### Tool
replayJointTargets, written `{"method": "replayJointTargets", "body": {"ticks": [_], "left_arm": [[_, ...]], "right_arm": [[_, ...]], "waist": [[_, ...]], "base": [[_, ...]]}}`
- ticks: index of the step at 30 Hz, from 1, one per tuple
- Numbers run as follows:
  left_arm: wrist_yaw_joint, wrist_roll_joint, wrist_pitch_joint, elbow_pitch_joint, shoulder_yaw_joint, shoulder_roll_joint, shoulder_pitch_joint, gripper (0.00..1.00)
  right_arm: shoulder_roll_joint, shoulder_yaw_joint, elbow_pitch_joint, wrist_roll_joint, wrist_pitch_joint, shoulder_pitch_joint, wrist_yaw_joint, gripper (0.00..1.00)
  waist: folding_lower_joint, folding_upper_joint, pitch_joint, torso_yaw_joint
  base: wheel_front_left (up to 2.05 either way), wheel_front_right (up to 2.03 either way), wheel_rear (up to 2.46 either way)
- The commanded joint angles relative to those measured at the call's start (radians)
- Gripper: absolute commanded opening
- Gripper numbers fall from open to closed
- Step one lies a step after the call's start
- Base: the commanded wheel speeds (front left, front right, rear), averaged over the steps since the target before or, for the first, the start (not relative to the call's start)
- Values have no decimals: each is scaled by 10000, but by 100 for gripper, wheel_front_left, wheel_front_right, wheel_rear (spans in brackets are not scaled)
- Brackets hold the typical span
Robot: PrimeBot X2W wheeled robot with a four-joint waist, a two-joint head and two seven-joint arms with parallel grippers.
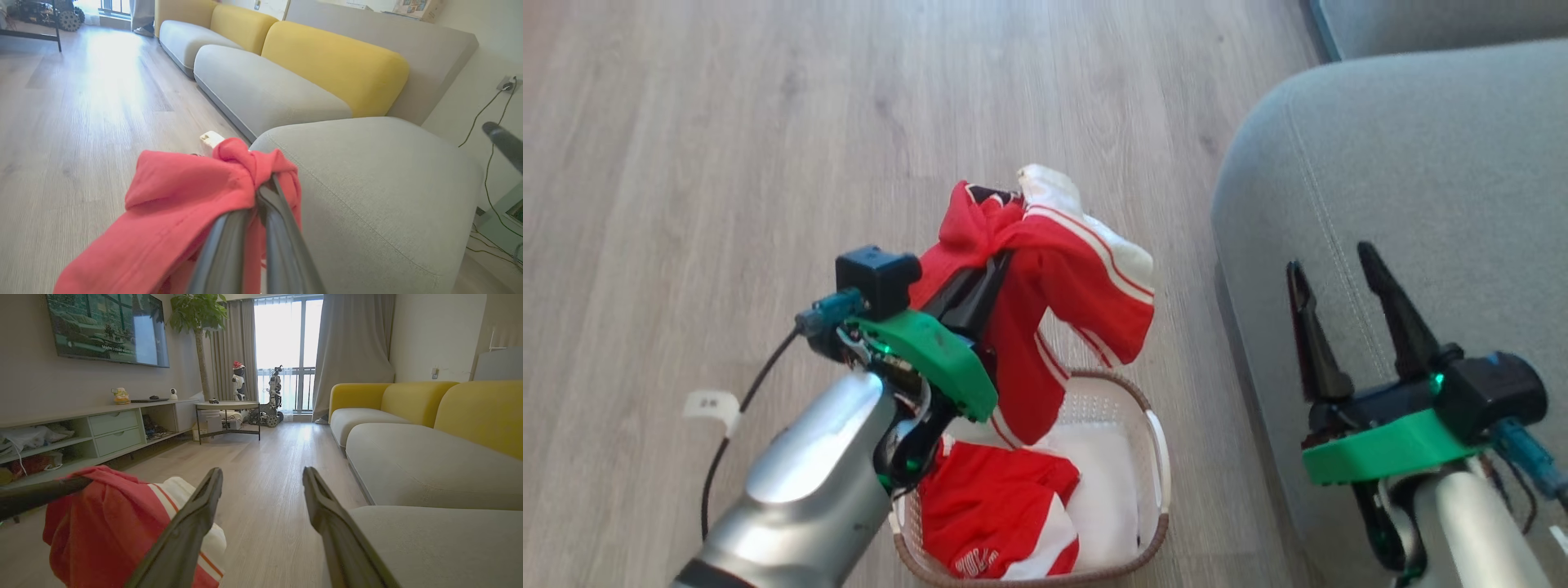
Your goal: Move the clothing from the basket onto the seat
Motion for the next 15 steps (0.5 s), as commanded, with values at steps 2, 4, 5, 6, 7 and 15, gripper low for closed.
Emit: {"method": "replayJointTargets", "body": {"ticks": [2,4,5,6,7,15], "left_arm": [[182,-99,260,-974,546,432,-476,0],[311,-109,438,-1463,629,588,-583,0],[367,-131,506,-1712,685,646,-640,0],[434,-116,577,-1944,722,715,-705,0],[496,-94,657,-2155,741,781,-764,0],[912,-90,1114,-3472,923,1115,-977,0]], "right_arm": [[-21,349,-237,172,-49,-48,71,100],[-10,461,-195,205,-49,50,71,100],[-9,527,-174,222,-49,99,71,100],[-17,595,-145,236,-49,145,71,100],[-27,672,-110,252,-49,189,71,100],[-41,1139,-22,289,-49,267,71,100]], "waist": [[1,-1,-303,88],[1,-1,-406,99],[1,-1,-442,104],[1,-1,-475,110],[1,-1,-512,114],[1,-1,-543,98]], "base": [[0,0,0],[0,0,0],[0,0,0],[0,0,0],[0,0,0],[0,0,0]]}}
